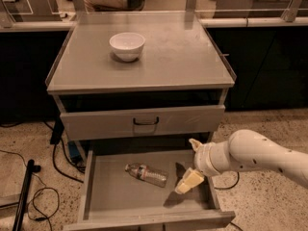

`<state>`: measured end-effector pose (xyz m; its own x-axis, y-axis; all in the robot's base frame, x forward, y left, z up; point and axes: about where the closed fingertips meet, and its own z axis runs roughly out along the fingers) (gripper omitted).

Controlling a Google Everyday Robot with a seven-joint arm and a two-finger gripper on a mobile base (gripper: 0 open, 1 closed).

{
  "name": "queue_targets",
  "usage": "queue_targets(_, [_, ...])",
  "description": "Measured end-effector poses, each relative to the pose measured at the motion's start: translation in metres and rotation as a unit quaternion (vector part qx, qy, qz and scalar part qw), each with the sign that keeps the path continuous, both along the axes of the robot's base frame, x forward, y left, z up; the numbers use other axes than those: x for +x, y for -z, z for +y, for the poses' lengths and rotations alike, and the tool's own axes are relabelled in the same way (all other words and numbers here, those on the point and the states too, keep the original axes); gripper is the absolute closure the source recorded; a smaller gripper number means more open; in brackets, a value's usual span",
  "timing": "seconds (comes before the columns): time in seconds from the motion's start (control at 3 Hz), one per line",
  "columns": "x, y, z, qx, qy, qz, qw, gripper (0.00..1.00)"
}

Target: Pick water bottle from middle drawer and place on counter

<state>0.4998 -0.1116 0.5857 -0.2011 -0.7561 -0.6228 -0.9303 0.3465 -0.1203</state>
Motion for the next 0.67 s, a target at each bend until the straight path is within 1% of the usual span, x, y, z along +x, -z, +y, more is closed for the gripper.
queue_targets(0.33, [0.016,0.007,0.009,0.034,0.037,-0.011,0.9987,0.0])
queue_targets(0.67, [0.031,0.025,0.021,0.073,0.058,-0.014,0.9955,0.0])
